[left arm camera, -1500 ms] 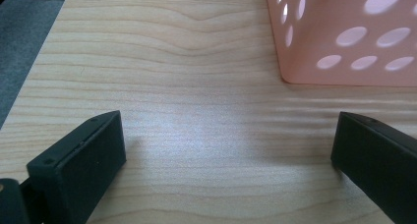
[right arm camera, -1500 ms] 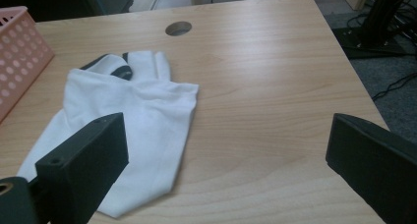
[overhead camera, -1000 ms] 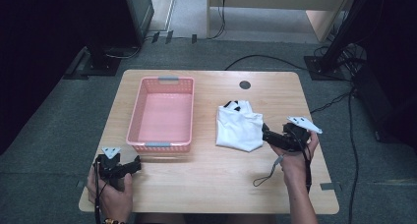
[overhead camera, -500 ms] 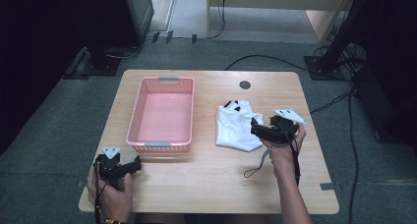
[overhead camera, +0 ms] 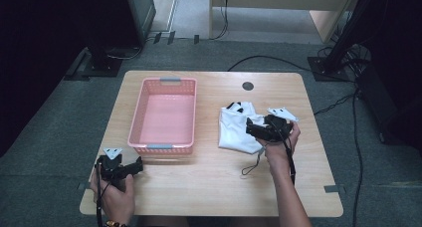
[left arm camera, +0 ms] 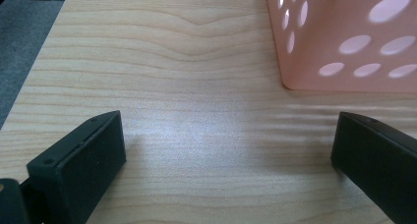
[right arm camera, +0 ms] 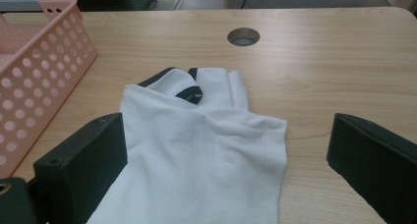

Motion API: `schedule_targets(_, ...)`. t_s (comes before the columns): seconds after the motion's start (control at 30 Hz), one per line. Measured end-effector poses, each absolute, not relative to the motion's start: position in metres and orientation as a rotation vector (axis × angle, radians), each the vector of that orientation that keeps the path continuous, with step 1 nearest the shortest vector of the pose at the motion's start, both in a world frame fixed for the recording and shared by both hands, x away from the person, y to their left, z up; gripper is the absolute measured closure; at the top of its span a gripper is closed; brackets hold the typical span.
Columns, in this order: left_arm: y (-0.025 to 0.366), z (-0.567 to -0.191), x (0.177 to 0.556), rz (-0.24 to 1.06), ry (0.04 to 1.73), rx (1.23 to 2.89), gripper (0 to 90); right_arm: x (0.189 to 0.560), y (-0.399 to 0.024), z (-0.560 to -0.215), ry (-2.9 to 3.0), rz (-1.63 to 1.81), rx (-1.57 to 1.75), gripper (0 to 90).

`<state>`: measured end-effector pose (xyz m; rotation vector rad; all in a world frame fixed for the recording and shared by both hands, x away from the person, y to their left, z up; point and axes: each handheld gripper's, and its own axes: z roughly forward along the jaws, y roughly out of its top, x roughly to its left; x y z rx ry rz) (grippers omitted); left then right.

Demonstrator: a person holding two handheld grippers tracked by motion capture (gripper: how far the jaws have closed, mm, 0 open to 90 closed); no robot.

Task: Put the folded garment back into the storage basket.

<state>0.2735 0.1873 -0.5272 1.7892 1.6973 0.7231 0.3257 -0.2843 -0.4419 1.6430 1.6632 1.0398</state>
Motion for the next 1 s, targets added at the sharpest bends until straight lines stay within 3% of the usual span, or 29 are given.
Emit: schedule_targets(1.0,0.185,-0.527,0.276,0.727,1.71,1.776,0.0,0.362,-0.247,-0.484,1.743,0.922,1.663,2.0)
